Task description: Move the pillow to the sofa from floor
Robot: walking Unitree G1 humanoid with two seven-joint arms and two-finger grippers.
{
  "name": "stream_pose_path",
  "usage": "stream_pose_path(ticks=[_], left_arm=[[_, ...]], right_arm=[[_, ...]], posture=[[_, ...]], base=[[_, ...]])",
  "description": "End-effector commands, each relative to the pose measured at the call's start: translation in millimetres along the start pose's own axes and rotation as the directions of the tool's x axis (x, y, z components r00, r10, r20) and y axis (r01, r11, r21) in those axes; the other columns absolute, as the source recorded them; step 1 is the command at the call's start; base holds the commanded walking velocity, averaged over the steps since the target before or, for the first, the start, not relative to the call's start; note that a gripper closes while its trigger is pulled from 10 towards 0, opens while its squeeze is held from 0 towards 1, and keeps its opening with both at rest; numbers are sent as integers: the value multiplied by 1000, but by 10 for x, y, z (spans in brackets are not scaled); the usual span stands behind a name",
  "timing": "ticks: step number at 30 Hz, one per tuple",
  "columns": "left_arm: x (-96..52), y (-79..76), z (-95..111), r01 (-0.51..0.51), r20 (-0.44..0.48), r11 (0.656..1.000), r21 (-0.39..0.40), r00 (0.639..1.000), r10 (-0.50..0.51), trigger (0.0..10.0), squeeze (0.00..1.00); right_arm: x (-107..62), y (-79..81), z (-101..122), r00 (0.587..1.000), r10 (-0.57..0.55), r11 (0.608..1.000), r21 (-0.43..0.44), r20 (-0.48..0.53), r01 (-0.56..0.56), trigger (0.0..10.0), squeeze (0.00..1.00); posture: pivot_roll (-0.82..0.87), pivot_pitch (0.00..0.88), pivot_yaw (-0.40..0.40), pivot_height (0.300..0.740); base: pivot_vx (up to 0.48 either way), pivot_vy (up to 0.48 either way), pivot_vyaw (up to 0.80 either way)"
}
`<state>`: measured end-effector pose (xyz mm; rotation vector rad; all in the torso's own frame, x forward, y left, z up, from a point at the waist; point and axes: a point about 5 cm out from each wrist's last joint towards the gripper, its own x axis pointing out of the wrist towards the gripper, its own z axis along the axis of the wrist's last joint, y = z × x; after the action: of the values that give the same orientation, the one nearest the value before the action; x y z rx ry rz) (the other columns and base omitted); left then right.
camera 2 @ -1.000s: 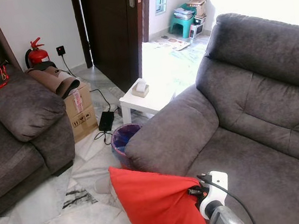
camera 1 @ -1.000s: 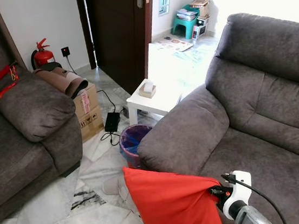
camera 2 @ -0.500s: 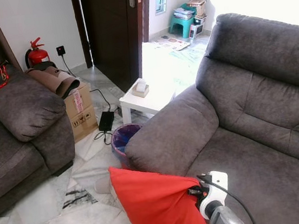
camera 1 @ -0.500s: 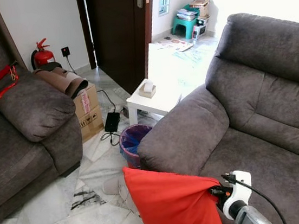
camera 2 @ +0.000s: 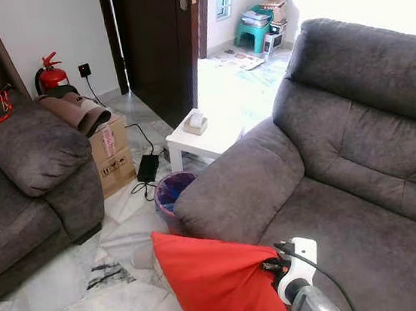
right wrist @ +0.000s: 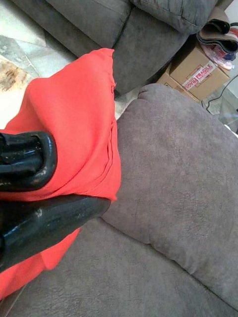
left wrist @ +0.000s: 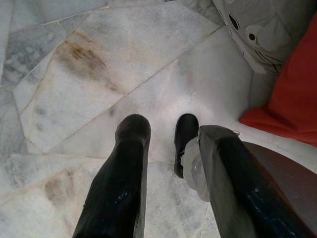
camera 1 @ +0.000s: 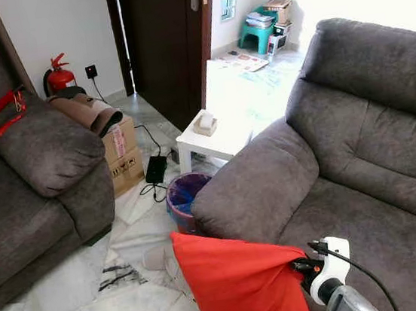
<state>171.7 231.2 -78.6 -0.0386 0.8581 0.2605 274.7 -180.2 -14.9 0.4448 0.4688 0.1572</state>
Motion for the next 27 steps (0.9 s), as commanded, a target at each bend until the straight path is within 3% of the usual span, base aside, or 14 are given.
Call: stream_pose_path(ticks=[1, 27], left_arm=[[-1, -23, -14, 8, -5, 1000, -9, 1000, -8, 10000, 0], [-2, -19, -12, 15, -2, 1000, -12, 1000, -15, 10000, 0]], right_arm=[[68, 36, 256, 995, 22, 999, -28, 92, -19, 10000, 0], [68, 42, 247, 995, 20, 1000, -23, 96, -18, 10000, 0]], posture=[[162, 0, -132, 740], [166, 0, -129, 740]], base=[[0, 0, 0], [0, 0, 0]])
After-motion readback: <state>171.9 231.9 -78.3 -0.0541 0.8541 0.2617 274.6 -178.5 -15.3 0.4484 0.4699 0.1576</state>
